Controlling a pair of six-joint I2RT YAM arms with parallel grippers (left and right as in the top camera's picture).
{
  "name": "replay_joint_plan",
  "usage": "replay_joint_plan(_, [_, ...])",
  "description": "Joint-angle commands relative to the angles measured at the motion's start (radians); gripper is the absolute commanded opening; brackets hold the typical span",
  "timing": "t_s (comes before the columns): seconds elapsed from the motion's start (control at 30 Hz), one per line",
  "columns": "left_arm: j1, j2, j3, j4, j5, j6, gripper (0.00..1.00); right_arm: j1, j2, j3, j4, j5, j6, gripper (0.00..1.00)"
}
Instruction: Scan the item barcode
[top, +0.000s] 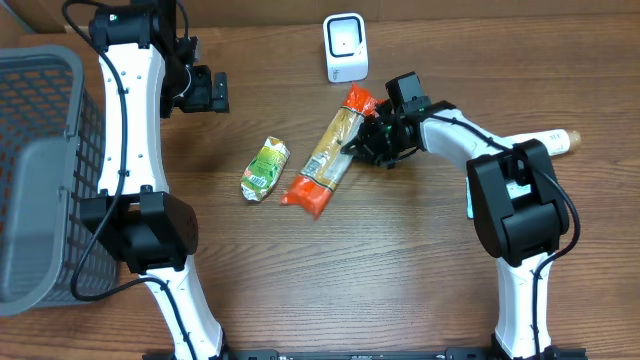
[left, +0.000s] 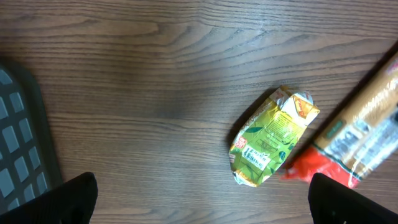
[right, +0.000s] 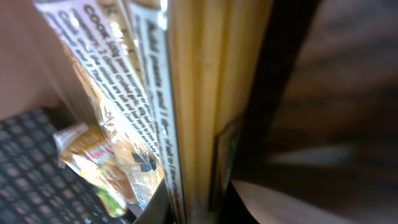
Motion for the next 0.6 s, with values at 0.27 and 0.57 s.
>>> replay_joint_plan(0.27, [-0.002, 0.008, -0.003, 0.001, -0.003, 0.019, 1.00, -0.021, -0.114, 0.235, -0.533, 0.517, -0.497, 0.04])
replay_joint_plan(0.57, [-0.002, 0.008, -0.003, 0.001, -0.003, 0.019, 1.00, 0.047, -0.121, 0.333, -0.723, 1.020, -0.589, 0.04])
